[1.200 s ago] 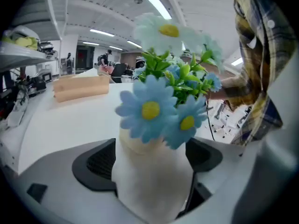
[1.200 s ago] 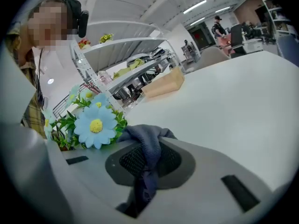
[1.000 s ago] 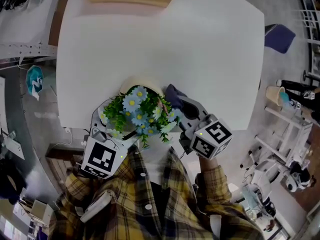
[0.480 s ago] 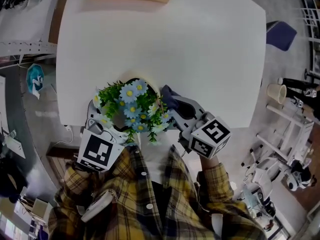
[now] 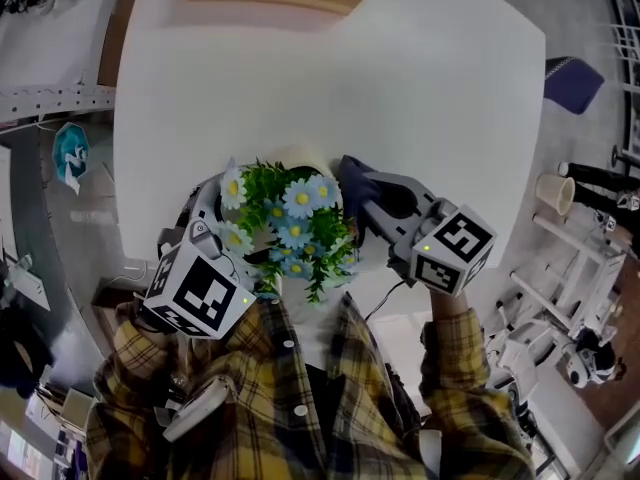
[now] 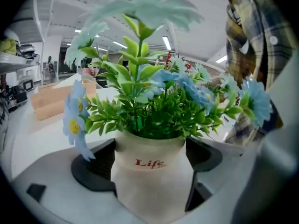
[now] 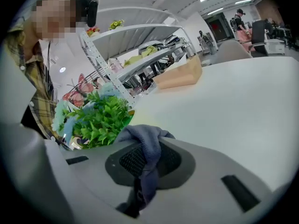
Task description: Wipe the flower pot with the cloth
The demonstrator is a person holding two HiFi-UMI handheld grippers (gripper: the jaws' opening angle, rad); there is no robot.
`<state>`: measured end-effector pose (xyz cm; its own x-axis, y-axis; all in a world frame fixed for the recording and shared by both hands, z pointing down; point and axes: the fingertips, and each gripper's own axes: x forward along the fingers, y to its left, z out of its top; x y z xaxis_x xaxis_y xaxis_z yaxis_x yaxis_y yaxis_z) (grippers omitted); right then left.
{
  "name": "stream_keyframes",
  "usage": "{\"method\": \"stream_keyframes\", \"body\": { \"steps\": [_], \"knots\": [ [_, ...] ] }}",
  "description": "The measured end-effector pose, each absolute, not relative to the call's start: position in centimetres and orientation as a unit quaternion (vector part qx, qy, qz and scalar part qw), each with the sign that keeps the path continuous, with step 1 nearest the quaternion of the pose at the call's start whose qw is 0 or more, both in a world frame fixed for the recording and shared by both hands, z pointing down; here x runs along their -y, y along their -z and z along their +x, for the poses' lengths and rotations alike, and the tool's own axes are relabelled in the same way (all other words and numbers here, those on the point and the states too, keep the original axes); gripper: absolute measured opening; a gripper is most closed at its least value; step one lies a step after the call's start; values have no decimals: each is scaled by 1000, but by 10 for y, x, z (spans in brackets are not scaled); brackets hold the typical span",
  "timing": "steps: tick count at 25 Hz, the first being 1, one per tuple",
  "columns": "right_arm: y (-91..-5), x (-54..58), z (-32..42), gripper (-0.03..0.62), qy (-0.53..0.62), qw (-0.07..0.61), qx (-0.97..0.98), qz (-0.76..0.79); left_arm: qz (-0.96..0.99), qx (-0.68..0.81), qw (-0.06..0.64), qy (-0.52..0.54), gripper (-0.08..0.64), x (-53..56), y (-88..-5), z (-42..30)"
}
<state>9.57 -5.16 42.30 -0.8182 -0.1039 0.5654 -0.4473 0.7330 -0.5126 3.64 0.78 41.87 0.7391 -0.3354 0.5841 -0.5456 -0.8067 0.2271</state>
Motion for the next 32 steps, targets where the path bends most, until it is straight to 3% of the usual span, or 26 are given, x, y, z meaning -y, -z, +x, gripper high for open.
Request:
{"method": "stream_keyframes", "body": {
  "steps": [10, 25, 32],
  "knots": [
    [-425, 103, 81, 23, -312, 283, 903, 81, 942, 107, 148, -281, 463, 10, -418, 51],
    [-434, 107, 55, 23, -244, 400, 869, -158, 957, -70, 90, -268, 463, 19, -414, 88],
    [-430, 113, 57, 23, -246, 370, 888, -114, 958, -48, 99, -266, 463, 15, -413, 86]
  ]
}}
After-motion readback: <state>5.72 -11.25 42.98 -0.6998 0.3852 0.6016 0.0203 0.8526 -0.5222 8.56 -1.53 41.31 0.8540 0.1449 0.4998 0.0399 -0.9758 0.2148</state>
